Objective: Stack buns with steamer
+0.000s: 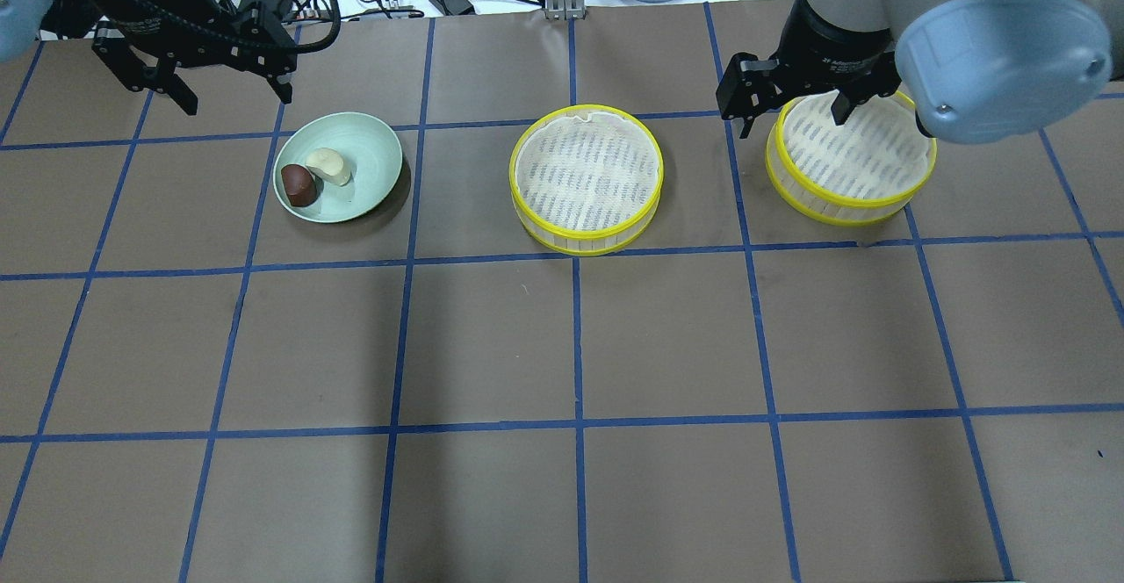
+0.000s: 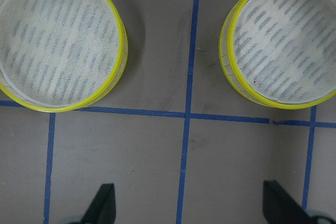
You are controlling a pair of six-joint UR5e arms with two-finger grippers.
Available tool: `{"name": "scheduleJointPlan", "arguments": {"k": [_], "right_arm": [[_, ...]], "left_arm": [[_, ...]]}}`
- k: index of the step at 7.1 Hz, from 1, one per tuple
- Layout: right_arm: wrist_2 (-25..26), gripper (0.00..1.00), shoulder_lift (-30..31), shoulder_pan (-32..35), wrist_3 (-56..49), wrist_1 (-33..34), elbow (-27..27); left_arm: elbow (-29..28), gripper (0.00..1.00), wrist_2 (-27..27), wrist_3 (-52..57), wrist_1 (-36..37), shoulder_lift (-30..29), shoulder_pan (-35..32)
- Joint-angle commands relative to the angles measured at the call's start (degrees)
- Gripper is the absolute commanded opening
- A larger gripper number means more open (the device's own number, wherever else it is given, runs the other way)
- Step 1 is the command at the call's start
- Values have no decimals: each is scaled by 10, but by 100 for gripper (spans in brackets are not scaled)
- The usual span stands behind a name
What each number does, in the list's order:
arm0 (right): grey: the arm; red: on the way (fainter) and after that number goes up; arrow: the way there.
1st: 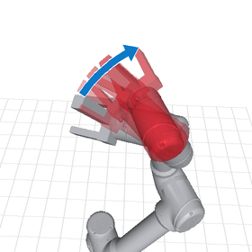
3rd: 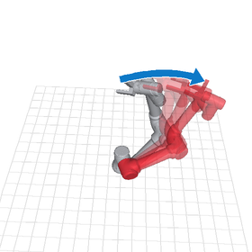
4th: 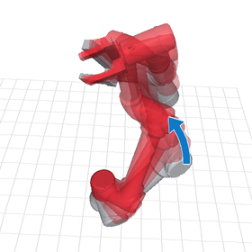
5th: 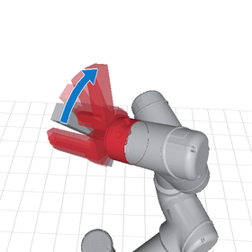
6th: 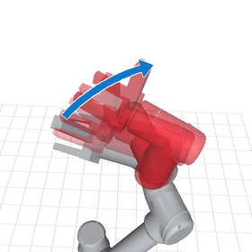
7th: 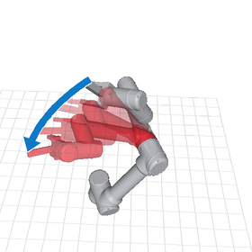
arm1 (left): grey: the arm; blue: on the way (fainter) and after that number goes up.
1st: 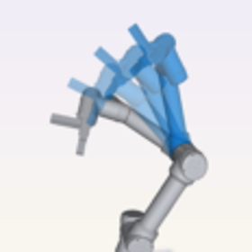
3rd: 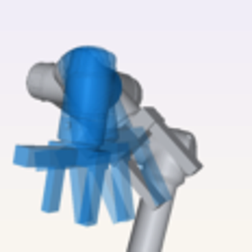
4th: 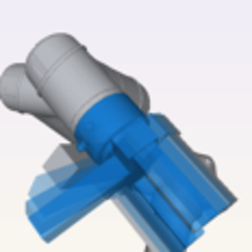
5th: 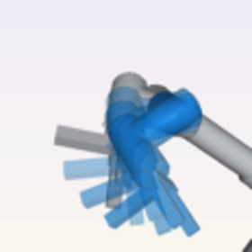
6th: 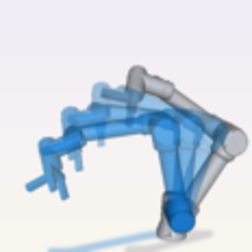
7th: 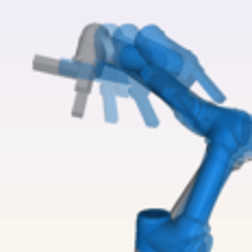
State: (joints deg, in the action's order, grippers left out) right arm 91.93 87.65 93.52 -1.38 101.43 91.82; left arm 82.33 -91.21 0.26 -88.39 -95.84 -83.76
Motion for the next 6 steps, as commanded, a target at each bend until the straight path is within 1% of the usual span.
{"name": "scheduleJointPlan", "arguments": {"k": [1, 4, 5, 6], "right_arm": [[0, 100, 0, 0, 0, 0, 0], [0, 100, -1, -1, -6, 0, 0], [-2, 100, -3, -12, -53, 5, 0], [-2, 100, -3, -41, -83, 3, 0]], "left_arm": [[1, 100, 0, 0, -6, 8, -1], [7, 100, 2, 9, 3, -8, 10], [13, 100, -5, 11, 47, -28, 11], [26, 100, -4, 18, 99, -51, 18]]}}
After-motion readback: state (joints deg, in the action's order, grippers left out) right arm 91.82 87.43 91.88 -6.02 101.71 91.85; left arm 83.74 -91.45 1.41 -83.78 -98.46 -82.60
